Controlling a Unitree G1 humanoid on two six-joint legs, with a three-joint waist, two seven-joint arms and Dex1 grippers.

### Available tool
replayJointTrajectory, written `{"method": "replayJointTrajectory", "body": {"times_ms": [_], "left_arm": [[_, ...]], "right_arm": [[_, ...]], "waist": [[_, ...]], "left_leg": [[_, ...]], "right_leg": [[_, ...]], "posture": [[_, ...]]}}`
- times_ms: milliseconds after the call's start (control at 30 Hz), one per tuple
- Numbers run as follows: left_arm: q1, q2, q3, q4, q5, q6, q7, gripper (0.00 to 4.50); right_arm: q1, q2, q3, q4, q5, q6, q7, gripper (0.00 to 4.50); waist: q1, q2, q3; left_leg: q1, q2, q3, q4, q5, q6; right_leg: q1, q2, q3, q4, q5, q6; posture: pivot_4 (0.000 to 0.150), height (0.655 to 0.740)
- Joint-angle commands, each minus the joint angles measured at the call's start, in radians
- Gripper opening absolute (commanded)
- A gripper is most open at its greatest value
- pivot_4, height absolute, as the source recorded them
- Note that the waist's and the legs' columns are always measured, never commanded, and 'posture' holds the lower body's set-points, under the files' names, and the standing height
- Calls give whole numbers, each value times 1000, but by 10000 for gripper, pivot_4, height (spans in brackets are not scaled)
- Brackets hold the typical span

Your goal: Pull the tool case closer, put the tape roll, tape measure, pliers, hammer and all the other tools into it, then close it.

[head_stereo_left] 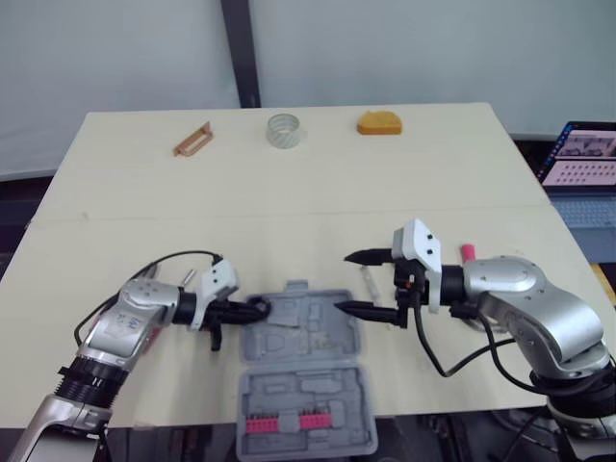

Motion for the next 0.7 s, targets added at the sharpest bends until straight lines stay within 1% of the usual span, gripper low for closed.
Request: {"method": "replayJointTrajectory", "body": {"times_ms": [33,100,200,267,433,567,700], "left_arm": [[-5,2,-3,-18,7,-9,-9,459],[-3,2,-2,-21,6,-6,-9,459],[-2,1,0,-25,6,-6,-8,11061],[-1,0,2,-28,4,-6,-8,20470],[-2,9,32,-100,-41,62,-7,20470],[18,36,96,-197,-106,149,4,20470],[45,19,136,-208,-100,108,49,20470]], "right_arm": [[-11,-12,-29,-50,20,3,-11,45000],[-11,-12,-30,-51,21,4,-13,45000],[-9,-13,-30,-53,23,5,-14,45000],[-8,-14,-30,-53,24,5,-15,45000],[-7,-11,-27,-51,26,2,-15,45000],[-8,-9,-26,-49,29,0,-15,45000],[-10,-8,-23,-46,31,-2,-15,45000]], "waist": [[0,0,0],[0,0,0],[0,0,0],[0,0,0],[1,0,0],[-1,0,0],[-1,0,0]], "left_leg": [[0,0,0,0,0,0],[0,0,0,0,0,0],[0,0,0,0,0,0],[0,0,0,0,0,0],[0,0,0,0,0,0],[0,0,0,0,0,0],[0,0,0,0,0,0]], "right_leg": [[0,0,0,0,0,0],[0,0,0,0,0,0],[0,0,0,0,0,0],[0,0,0,0,0,0],[0,0,0,0,0,0],[0,0,0,0,0,0],[0,0,0,0,0,0]], "posture": [[1500,7400],[1500,7400],[1500,7400],[1500,7400],[1500,7400],[1500,7400],[1500,7400]]}}
